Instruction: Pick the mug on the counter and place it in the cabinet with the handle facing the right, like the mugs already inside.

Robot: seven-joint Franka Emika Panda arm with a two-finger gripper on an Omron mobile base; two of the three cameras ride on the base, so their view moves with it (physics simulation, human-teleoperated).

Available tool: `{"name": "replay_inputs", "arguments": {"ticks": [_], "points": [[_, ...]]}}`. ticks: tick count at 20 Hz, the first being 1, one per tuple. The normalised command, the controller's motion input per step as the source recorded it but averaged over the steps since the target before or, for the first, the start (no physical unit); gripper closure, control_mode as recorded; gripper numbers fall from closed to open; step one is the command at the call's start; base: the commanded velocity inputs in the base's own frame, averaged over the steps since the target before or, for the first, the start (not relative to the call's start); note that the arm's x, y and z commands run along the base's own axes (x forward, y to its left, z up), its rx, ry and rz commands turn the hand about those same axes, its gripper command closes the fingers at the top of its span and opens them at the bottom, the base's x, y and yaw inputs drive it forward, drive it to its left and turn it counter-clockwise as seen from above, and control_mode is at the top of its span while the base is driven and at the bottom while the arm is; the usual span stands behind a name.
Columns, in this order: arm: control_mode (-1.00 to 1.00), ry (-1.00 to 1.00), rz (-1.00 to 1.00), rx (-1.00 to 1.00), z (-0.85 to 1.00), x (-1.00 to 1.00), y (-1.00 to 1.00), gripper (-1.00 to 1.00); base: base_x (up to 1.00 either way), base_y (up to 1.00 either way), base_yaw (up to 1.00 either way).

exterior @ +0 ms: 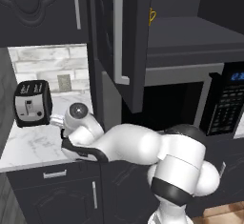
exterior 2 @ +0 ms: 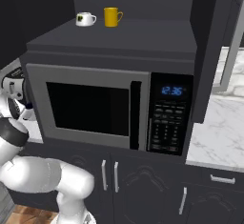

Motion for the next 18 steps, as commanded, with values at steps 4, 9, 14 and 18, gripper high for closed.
{"name": "replay_inputs", "arguments": {"ticks": [4, 9, 14, 18], "points": [[-1.00, 0.07, 0.00, 0.00, -0.16, 0.39, 0.14, -1.00, 0.00, 0.00, 0.00], [-1.00, 0.06, 0.00, 0.00, -0.33, 0.26, 0.24, -1.00, 0.00, 0.00, 0.00], [-1.00, 0.05, 0.00, -0.02, -0.34, 0.12, 0.31, -1.00, 0.00, 0.00, 0.00], [-1.00, 0.04, 0.00, -0.05, -0.21, 0.15, 0.29, -1.00, 0.00, 0.00, 0.00]]}}
